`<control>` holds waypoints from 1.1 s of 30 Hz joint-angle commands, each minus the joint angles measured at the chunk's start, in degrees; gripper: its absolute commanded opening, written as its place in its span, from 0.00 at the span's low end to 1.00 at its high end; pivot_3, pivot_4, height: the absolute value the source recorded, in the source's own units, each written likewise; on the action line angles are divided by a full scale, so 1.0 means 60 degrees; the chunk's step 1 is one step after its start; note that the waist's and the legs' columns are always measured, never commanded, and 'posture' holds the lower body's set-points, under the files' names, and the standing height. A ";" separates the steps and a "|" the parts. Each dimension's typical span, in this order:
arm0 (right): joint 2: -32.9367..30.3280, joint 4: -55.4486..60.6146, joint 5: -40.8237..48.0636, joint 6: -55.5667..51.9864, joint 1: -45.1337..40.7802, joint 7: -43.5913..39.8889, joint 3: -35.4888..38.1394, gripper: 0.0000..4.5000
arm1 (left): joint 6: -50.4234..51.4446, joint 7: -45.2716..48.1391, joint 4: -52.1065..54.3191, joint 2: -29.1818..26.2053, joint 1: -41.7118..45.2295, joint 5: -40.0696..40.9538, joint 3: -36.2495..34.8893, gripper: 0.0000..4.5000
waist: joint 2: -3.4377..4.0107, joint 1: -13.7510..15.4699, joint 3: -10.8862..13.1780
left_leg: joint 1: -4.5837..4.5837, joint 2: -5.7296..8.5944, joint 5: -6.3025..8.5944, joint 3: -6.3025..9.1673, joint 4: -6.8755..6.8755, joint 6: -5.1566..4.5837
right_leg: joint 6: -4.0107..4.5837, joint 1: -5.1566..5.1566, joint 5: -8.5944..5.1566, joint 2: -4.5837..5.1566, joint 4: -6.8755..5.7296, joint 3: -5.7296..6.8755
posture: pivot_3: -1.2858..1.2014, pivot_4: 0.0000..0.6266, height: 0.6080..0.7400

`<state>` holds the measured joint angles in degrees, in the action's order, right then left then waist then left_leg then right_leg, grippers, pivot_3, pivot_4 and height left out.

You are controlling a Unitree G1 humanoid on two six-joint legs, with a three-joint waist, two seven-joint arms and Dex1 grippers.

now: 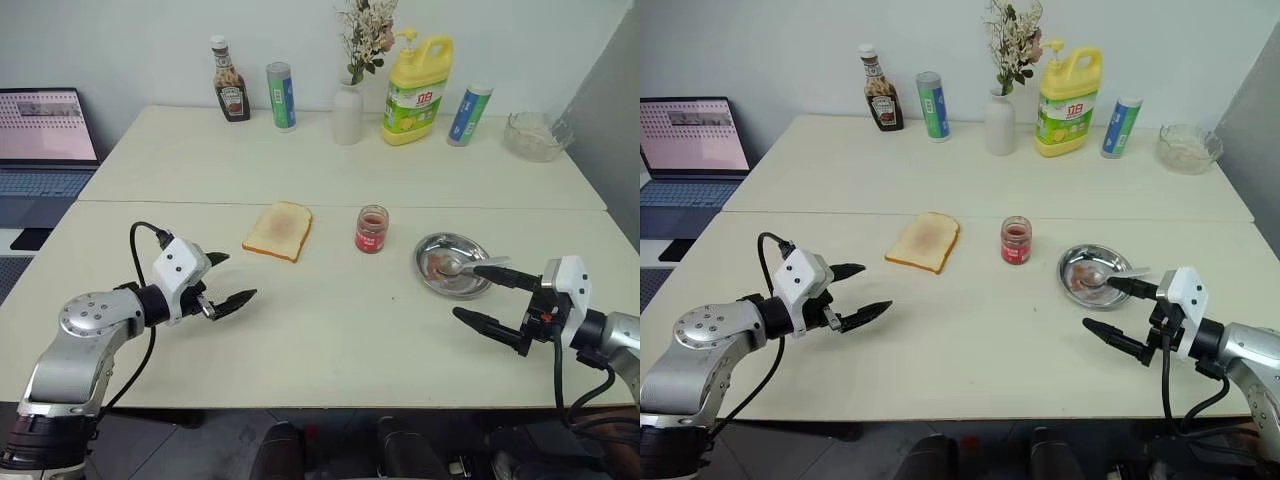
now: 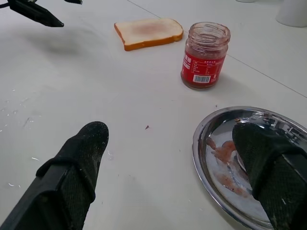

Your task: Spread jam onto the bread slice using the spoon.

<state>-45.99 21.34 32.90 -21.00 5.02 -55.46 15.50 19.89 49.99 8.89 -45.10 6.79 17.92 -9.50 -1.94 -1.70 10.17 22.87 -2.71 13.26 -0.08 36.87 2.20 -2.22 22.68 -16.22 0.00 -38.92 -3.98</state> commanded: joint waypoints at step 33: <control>0.0420 0.2294 0.1075 -0.2264 -0.2599 0.1206 -0.1513 1.00 | 0.2805 -0.2319 -0.7510 0.2700 0.6332 -0.1085 0.1195 0.35 | -0.0011 0.0001 0.0000 | 0.0020 0.0011 0.0000 0.0026 0.0013 0.0001 | 0.0004 0.0005 0.0030 -0.0009 -0.0005 0.0022 | 0.52 0.24 1.00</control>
<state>-43.76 33.11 38.26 -35.09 -10.28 -48.41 5.30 36.03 35.12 -36.52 -28.60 44.91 12.37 -3.49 -2.01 -1.70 10.17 22.99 -2.65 13.26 0.07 36.95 2.21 -2.20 22.71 -16.05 -0.06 -38.95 -3.85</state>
